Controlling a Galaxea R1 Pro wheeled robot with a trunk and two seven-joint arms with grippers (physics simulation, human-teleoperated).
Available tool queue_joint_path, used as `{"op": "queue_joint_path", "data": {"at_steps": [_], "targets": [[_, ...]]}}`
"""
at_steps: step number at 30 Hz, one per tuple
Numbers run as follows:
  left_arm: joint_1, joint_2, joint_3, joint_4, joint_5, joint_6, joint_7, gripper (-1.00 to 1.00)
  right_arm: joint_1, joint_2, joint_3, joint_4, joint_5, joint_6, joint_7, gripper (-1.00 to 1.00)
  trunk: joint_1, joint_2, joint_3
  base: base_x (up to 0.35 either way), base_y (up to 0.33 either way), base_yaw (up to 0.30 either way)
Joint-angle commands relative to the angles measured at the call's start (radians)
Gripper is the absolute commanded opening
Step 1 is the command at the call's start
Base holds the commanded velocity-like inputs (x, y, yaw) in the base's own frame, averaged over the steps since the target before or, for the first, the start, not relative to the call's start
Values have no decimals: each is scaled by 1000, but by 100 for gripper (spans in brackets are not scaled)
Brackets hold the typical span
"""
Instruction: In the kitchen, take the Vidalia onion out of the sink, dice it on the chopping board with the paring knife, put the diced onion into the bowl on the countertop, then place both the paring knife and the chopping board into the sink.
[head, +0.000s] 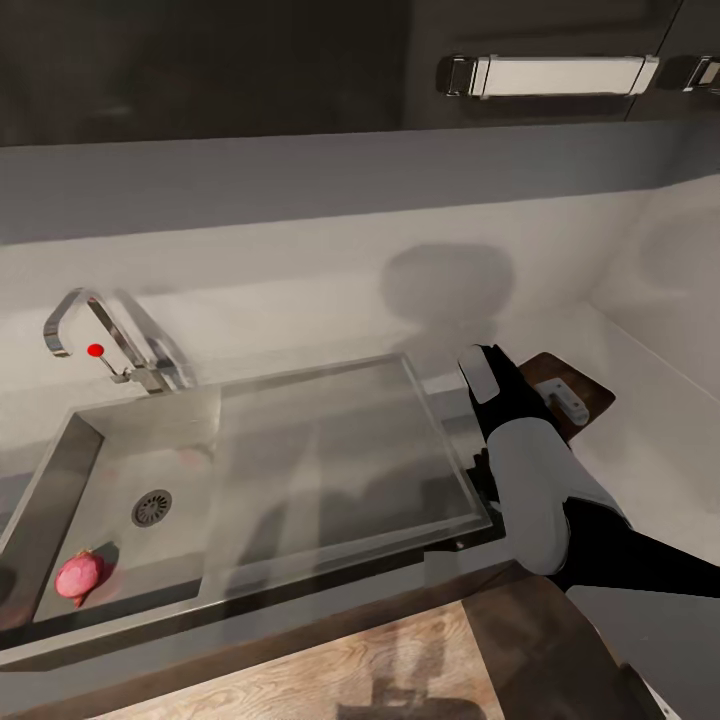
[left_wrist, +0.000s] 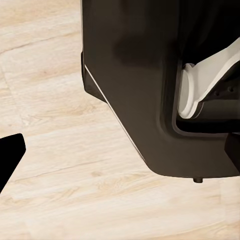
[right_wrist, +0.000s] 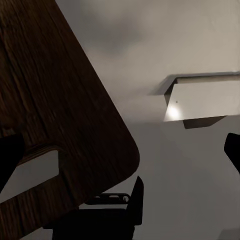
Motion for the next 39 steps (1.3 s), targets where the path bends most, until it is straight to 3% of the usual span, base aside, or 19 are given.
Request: {"op": "queue_joint_path", "data": {"at_steps": [1, 22, 39], "targets": [[1, 0, 0, -2, 0, -1, -1, 100, -1, 1, -3, -1, -1, 7, -2, 100, 1, -2, -2, 0, 0, 0], [1, 0, 0, 12, 0, -1, -1, 100, 0, 1, -2, 5, -1, 7, -1, 100, 1, -2, -31, 0, 1, 0], [1, 0, 0, 13, 1, 0, -1, 100, -1, 1, -2, 11, -1, 7, 2, 100, 1, -2, -57, 0, 95, 0]]}}
